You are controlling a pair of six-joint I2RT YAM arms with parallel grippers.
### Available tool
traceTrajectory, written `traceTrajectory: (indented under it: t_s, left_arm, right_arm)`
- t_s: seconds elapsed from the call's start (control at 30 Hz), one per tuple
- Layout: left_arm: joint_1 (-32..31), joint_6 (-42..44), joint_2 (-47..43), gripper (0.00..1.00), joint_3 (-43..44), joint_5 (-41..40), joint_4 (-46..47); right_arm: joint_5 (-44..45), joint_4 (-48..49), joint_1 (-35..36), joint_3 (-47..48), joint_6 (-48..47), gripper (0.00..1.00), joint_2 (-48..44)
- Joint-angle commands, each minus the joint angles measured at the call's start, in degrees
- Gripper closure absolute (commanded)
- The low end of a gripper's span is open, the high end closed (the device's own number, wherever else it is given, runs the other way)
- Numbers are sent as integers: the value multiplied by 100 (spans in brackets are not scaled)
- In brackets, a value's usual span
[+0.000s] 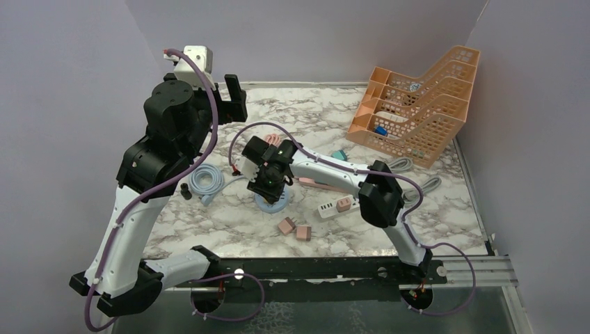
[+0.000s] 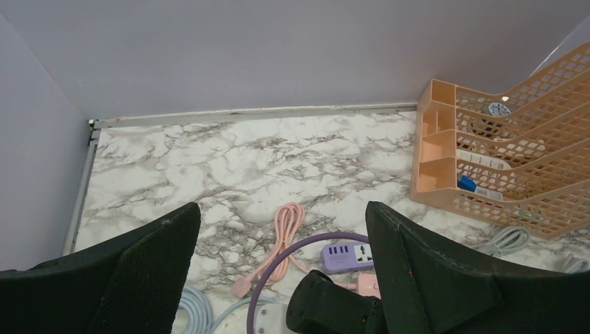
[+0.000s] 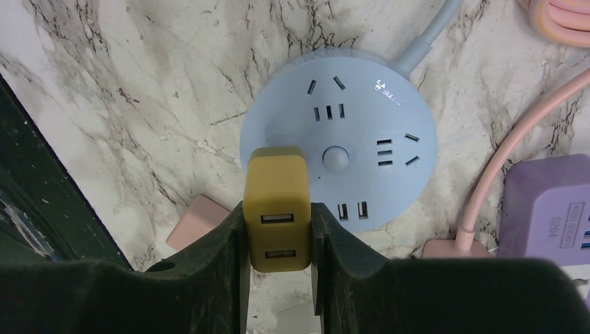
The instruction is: Insert the plug
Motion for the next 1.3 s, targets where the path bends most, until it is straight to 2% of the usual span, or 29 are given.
traceTrajectory:
  t_s: [0.0, 0.13, 0.3, 0.57, 0.97, 1.27]
  left_arm:
    - [40, 61, -136, 9, -70, -56, 154]
    - [37, 61, -147, 9, -107, -56, 177]
    - [33, 64, -149, 9, -122, -56, 181]
    - [39, 61, -162, 9, -114, -56, 196]
    - [38, 85, -149, 9, -122, -65, 207]
    - [39, 73, -134, 9, -166, -62, 225]
  right_arm:
    - [594, 422, 64, -412, 67, 99, 144]
    - [1157, 864, 79, -707, 76, 99, -94]
    - [1220, 1341, 104, -1020, -97, 99, -349]
    - [1098, 715, 188, -995, -392, 99, -1]
    - [1006, 283, 193, -1012, -99, 99, 827]
    - [526, 528, 194, -1271, 100, 99, 1516]
